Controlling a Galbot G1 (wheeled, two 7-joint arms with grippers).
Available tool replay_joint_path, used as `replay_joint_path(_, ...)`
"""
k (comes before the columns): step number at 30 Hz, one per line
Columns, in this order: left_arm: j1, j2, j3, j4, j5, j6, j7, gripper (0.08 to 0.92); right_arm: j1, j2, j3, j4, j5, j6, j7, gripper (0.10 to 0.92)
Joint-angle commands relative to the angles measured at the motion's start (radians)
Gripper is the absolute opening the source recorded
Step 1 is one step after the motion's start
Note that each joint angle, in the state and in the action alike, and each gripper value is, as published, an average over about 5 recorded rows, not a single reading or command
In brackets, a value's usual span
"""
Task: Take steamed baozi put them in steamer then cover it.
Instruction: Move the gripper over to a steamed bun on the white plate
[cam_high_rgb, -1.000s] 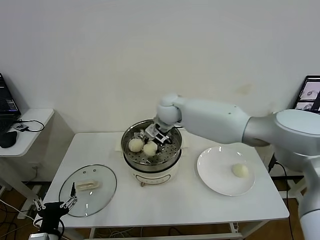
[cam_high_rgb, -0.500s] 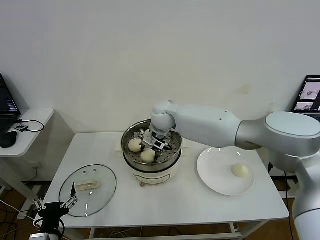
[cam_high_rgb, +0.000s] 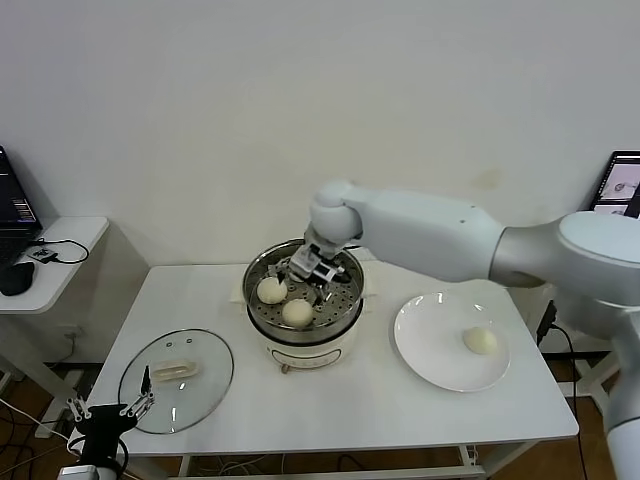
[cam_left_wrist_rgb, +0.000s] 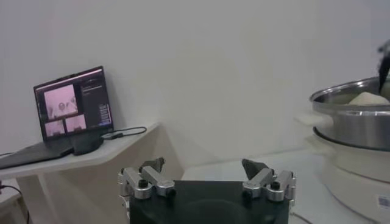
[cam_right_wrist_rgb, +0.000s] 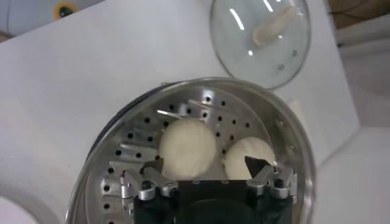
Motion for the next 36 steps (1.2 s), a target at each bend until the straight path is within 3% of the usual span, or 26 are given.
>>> replay_joint_path(1,-0.003,0.013,0.001,0.005,-0.001,0.002,0.002,0.823,0.039,-0.249,0.055,0.135,0.087,-0.207,0.007,0.823)
replay_joint_path(7,-0.01,0.026,0.004,0.015,-0.006,0.003,0.003,0.823,0.041,-0.471,0.052,0.242,0.097,-0.346,0.004,0.823)
replay_joint_path(17,-0.022,0.037,0.021,0.026,-0.017,0.004,0.006,0.823,-0.177,-0.746,0.129,0.271,-0.056,-0.343,-0.007,0.823)
replay_joint_path(25,-0.018,0.033,0.024,0.025,-0.013,0.006,0.006,0.823,-0.42,-0.781,0.324,0.206,-0.157,-0.322,-0.018,0.823)
replay_joint_path(36,-0.005,0.022,0.013,0.015,-0.007,0.009,0.007,0.823,-0.637,-0.693,0.492,0.04,-0.295,-0.293,-0.004,0.823)
